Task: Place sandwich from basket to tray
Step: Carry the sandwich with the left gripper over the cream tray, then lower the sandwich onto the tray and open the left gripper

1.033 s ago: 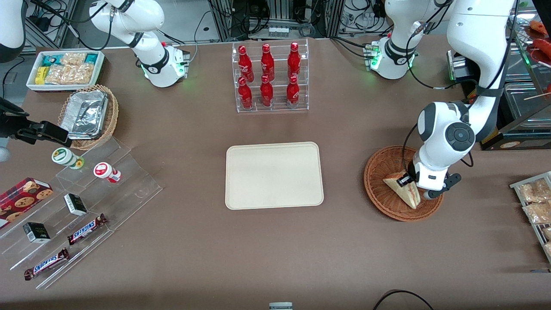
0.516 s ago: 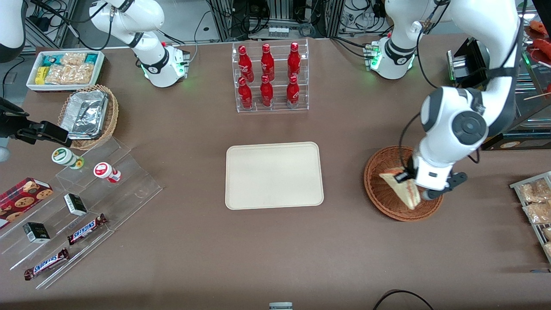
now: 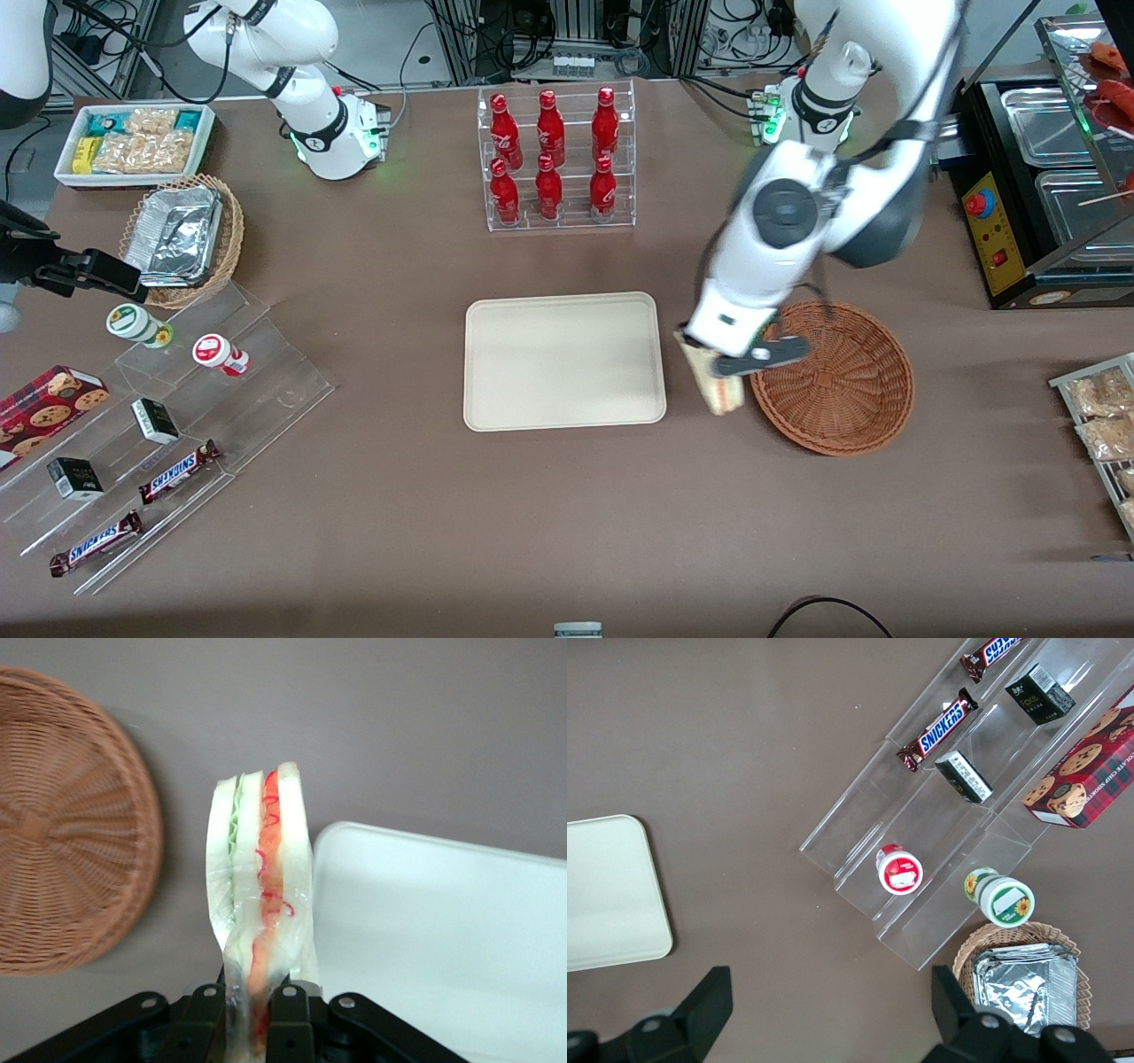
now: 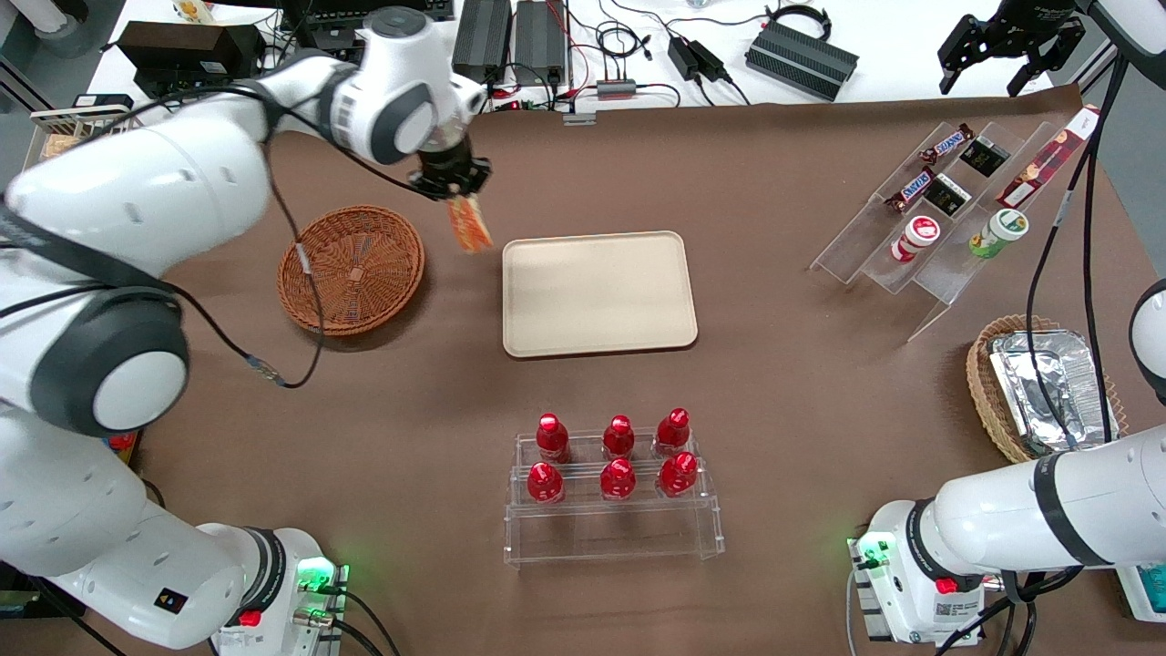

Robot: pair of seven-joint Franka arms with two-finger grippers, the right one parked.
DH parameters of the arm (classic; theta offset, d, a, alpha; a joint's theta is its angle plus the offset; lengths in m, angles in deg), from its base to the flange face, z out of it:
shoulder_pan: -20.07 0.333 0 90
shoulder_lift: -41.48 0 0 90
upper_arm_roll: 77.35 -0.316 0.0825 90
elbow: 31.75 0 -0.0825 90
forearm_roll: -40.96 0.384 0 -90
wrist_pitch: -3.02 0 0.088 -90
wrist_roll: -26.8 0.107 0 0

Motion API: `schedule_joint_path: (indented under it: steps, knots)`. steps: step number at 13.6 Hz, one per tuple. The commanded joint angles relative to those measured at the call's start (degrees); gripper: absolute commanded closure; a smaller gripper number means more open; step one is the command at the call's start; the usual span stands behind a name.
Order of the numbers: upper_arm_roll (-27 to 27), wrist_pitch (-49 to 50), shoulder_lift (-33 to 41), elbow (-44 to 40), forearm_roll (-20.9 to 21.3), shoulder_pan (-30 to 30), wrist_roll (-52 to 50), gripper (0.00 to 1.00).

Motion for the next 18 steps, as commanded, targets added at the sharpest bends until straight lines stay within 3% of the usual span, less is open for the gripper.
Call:
schedule_joint_path:
  steps: [1,9,18]
  knots:
    - [-0.8,0.2,-7.6,-7.3,0.2,-4.7,-0.7,1.0]
    - [-0.4,-6.9,-19.5,-14.4,0.1,-12.6,-0.8,1.0]
    - [-0.5,-9.0,-22.7,-14.5,0.2,-17.0,-3.0,1.0]
